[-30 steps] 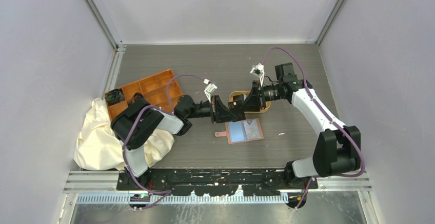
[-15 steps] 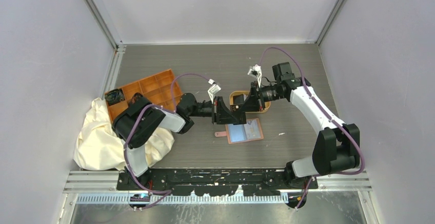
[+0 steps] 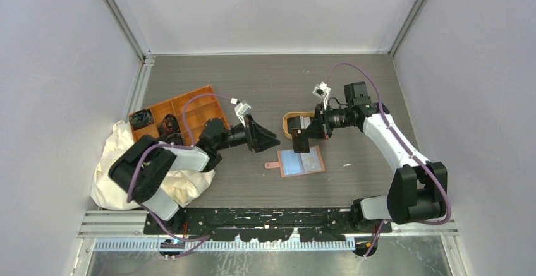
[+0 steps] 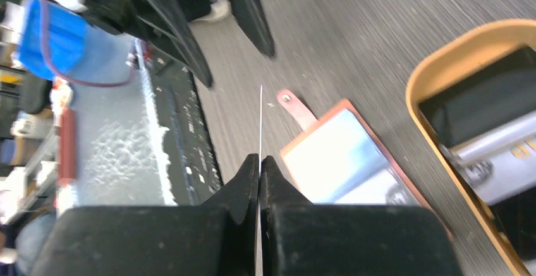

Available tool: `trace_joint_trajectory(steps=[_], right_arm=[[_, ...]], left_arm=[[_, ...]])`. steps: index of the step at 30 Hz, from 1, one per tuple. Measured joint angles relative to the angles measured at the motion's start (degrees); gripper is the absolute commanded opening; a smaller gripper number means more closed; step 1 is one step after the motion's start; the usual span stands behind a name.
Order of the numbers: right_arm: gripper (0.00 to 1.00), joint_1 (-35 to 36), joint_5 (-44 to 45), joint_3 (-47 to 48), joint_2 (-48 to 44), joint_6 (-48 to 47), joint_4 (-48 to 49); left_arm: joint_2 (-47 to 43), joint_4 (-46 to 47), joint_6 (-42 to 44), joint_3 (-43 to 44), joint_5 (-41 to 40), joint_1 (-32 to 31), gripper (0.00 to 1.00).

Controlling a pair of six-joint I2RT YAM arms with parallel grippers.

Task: Put the credit cards into the card holder
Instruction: Insert the credit card into the card holder.

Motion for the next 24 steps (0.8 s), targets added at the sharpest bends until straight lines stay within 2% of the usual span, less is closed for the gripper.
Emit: trace_joint_trajectory(steps=[2,6,10,14,24], right_arm=[[0.01,-0.13,3.19,-1.36,-1.42,-0.94,0.13],[0.01,4.26,12.04,-2.01,-2.75,-8.61,-0.79],[0.01,9.11,20.92,-3.52,-2.78,-15.43,-0.76],[0.01,12.41,30.93,-7.02,-2.78,-18.12,2.91],[0.01,14.84,49.75,-9.73,-2.34,-18.4,14.95]], left_arm=[[-4.28,-4.94,3.28,-0.5,-2.95,0.13,0.49],[-10.32,-12.07,8.17,-0.74,-8.2,-0.04,0.47],[-14.12,-18.71,10.82,-1.77,-11.96,-0.24,0.49],[-18.34,-24.98,12.09,-1.9,-13.77,-0.24,0.51],[-20.28,-26.71,11.04,-4.37,-13.9,-0.26,0.53]])
